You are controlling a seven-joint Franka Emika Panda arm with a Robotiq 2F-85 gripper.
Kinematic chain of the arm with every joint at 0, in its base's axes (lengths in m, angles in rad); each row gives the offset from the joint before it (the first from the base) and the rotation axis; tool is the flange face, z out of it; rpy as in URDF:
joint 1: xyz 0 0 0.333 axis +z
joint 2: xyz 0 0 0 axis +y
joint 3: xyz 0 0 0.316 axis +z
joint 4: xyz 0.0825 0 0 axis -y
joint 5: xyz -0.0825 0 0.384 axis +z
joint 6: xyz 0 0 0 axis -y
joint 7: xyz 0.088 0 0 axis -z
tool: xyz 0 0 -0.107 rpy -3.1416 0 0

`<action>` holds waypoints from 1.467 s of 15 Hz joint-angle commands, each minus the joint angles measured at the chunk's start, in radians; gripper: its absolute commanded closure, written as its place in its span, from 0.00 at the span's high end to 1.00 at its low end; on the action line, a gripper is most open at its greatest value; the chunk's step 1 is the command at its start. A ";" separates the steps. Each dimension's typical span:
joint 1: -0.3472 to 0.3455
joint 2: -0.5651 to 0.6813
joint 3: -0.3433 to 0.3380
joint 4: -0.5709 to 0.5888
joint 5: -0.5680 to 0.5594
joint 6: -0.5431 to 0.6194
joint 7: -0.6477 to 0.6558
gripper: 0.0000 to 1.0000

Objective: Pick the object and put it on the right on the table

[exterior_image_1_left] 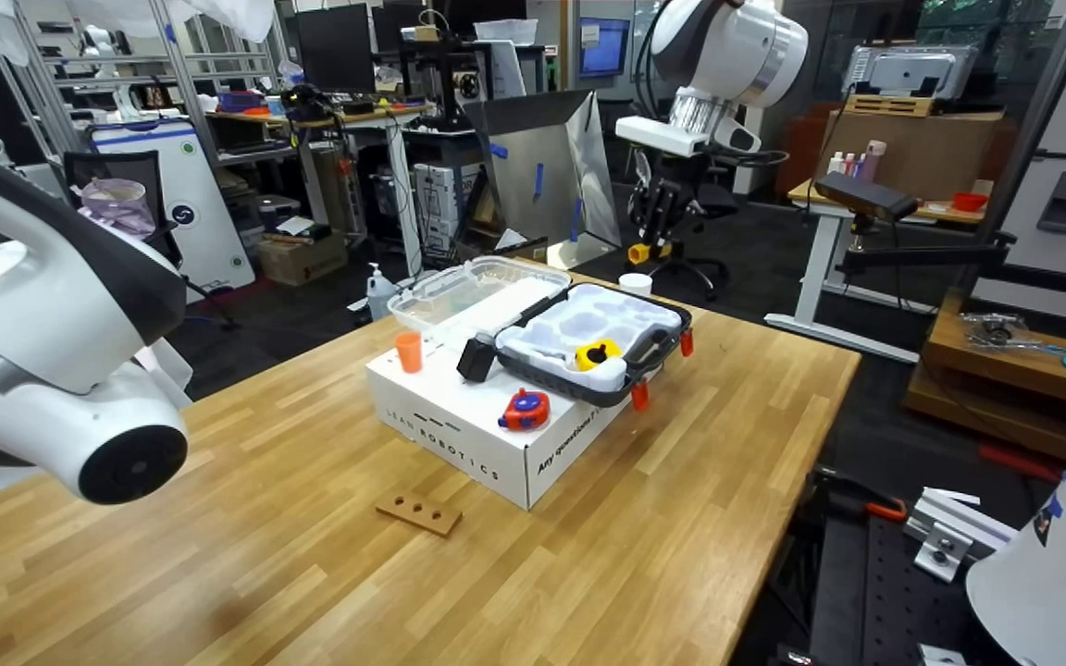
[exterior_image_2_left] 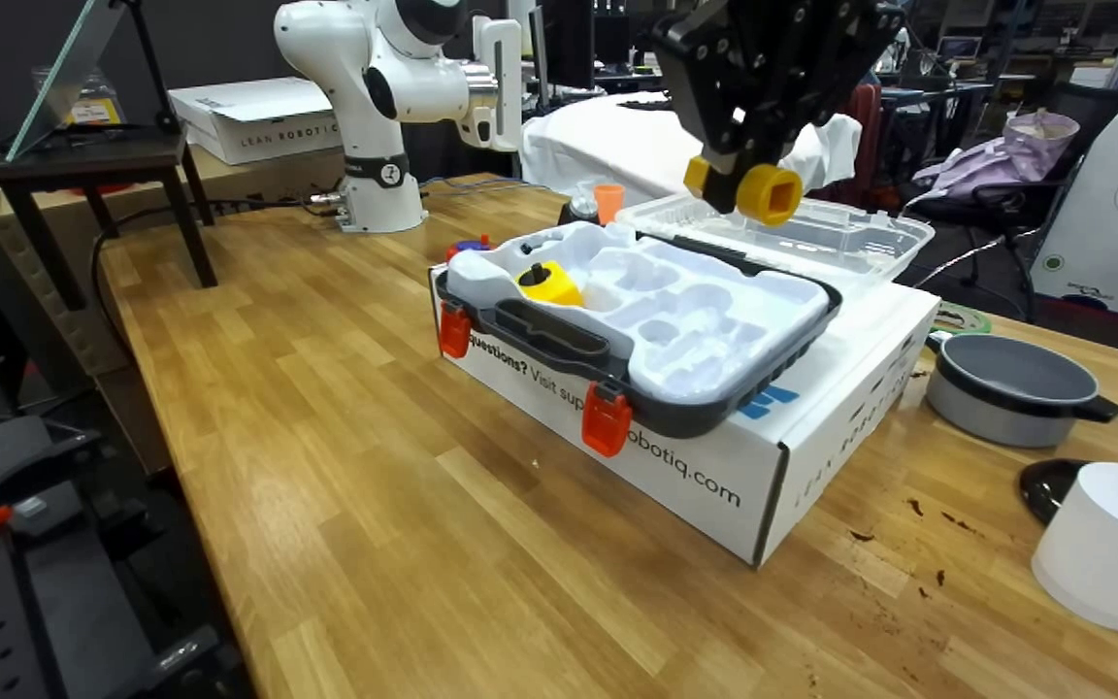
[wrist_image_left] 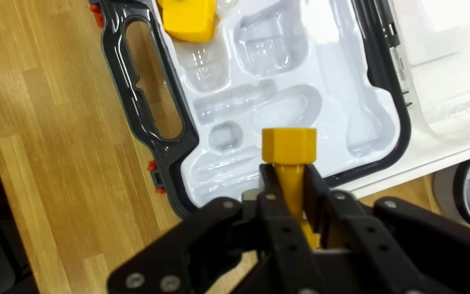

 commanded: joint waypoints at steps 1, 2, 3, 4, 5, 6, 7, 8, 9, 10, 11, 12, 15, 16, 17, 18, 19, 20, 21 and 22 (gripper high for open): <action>-0.006 0.000 0.005 0.003 -0.002 -0.002 0.002 0.19; -0.006 0.000 0.005 0.003 -0.002 -0.002 0.002 0.19; -0.006 0.000 0.005 0.003 -0.002 -0.002 0.002 0.19; -0.006 0.000 0.005 0.003 -0.002 -0.002 0.002 0.05; -0.005 0.010 0.005 0.011 -0.002 -0.003 0.015 0.05; -0.005 0.028 0.004 0.025 0.004 0.005 0.036 0.05; -0.007 0.050 0.002 0.045 0.018 0.011 0.073 0.05; -0.013 0.079 -0.001 0.072 0.044 0.009 0.125 0.05; -0.020 0.114 -0.005 0.100 0.061 0.025 0.163 0.05; -0.027 0.144 -0.008 0.126 0.076 0.030 0.200 0.05; -0.035 0.178 -0.012 0.156 0.091 0.039 0.237 0.05; -0.046 0.211 -0.017 0.184 0.104 0.045 0.273 0.05; -0.078 0.296 -0.031 0.260 0.132 0.073 0.387 0.05; -0.086 0.315 -0.037 0.277 0.134 0.088 0.429 0.05; -0.093 0.334 -0.044 0.291 0.134 0.113 0.468 0.05; -0.100 0.353 -0.052 0.301 0.130 0.139 0.509 0.05; -0.105 0.368 -0.059 0.307 0.125 0.160 0.556 0.05; -0.108 0.380 -0.066 0.311 0.118 0.179 0.602 0.05; -0.111 0.391 -0.071 0.307 0.112 0.199 0.637 0.05; -0.114 0.402 -0.076 0.305 0.105 0.205 0.675 0.05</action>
